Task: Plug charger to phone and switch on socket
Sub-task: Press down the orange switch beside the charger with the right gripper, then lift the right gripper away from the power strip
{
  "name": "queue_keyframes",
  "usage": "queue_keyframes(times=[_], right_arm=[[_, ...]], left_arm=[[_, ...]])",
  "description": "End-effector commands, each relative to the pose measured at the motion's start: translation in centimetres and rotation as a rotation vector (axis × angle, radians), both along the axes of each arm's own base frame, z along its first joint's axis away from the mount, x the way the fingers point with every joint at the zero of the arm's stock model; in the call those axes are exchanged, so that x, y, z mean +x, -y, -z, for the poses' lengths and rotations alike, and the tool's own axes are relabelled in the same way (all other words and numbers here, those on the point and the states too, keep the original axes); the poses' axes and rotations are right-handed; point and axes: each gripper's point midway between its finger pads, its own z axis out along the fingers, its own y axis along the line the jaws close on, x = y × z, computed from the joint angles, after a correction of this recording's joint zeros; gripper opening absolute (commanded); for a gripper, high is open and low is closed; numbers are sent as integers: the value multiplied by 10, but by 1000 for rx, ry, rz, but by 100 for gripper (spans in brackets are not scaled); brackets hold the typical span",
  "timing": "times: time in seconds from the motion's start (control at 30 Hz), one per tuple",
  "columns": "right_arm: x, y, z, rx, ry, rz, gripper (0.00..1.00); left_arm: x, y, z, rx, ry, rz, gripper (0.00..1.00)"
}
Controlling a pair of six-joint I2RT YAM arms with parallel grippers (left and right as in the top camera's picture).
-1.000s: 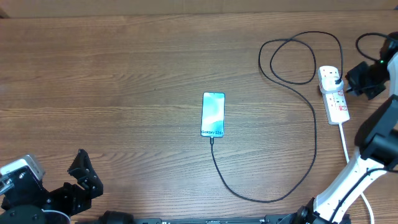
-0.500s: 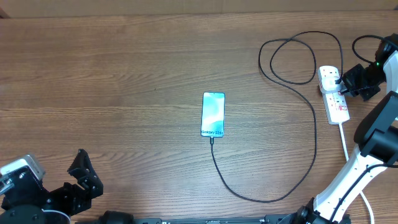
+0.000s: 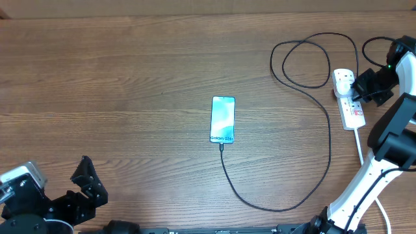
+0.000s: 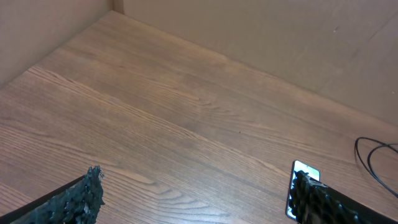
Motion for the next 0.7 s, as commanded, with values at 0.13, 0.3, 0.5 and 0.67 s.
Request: queue_keyframes(times=[0.13, 0.3, 0.5, 0.67], right_arm=[[0, 3, -39, -12, 13, -11, 4], [-6, 21, -109, -104, 145, 40, 4], [-21, 19, -214, -171, 405, 95, 4], [-39, -22, -326, -163, 761, 40, 4]], left_arm=[[-25, -11, -9, -25, 97, -62, 99], [-60, -21, -16, -35, 208, -147, 100], [-97, -24, -19, -51, 341, -155, 100], [-122, -25, -18, -62, 428, -155, 100]])
